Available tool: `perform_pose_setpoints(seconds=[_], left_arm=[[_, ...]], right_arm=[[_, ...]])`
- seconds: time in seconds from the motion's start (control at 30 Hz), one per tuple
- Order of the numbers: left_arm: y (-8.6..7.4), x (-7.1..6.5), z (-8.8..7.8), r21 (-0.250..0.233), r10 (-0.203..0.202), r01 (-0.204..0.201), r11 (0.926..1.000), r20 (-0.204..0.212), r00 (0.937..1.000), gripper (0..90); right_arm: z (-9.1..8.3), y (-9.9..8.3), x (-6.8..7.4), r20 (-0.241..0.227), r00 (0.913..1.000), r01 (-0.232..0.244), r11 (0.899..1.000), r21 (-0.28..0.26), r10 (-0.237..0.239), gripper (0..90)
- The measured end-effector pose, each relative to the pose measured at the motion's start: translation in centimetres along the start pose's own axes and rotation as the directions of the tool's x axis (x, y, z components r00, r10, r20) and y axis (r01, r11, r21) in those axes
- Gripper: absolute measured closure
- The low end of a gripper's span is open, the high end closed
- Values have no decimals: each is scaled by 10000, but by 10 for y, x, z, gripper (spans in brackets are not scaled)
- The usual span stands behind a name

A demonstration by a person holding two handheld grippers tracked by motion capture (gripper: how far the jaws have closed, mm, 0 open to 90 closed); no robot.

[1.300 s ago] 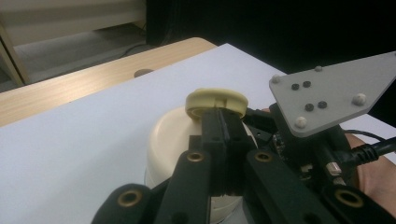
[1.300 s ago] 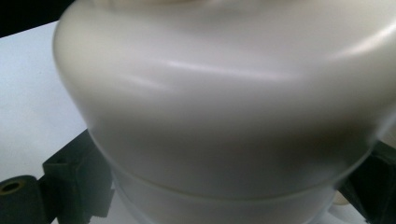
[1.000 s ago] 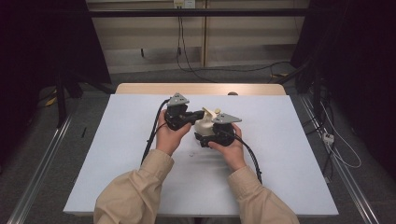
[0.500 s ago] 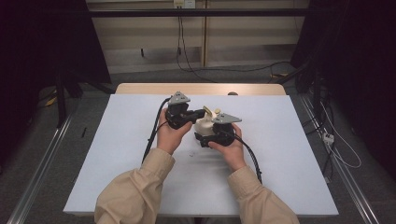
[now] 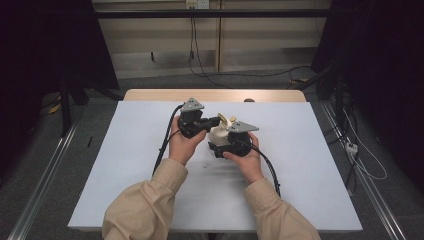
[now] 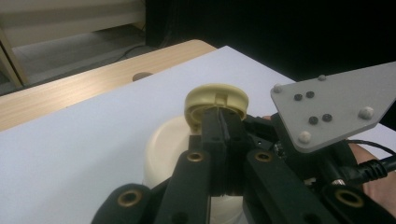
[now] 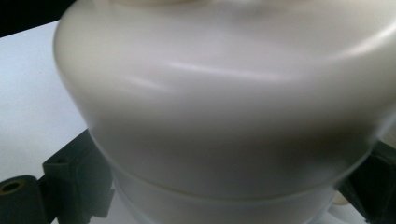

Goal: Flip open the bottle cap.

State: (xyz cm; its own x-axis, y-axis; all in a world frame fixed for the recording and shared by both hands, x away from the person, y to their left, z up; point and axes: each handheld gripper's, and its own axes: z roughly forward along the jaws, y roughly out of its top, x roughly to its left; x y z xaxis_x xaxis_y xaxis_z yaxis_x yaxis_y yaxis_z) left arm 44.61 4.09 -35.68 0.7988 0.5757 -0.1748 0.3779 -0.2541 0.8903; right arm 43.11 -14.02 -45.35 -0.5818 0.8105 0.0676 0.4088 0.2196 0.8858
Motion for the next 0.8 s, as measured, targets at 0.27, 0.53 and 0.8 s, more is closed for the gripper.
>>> perform_pose_setpoints(seconds=[0.27,0.53,0.8], left_arm=[[1,-1,2,11,27,-27,10000,-3,10000,900],[1,-1,5,61,5,-5,10000,-4,10000,900],[4,0,8,36,8,-8,10000,-35,10000,900]], right_arm=[[0,0,0,2,10000,10,10000,-9,-10,38],[0,0,0,2,10000,11,10000,-8,-11,38],[0,0,0,3,10000,4,10000,-11,-4,38]])
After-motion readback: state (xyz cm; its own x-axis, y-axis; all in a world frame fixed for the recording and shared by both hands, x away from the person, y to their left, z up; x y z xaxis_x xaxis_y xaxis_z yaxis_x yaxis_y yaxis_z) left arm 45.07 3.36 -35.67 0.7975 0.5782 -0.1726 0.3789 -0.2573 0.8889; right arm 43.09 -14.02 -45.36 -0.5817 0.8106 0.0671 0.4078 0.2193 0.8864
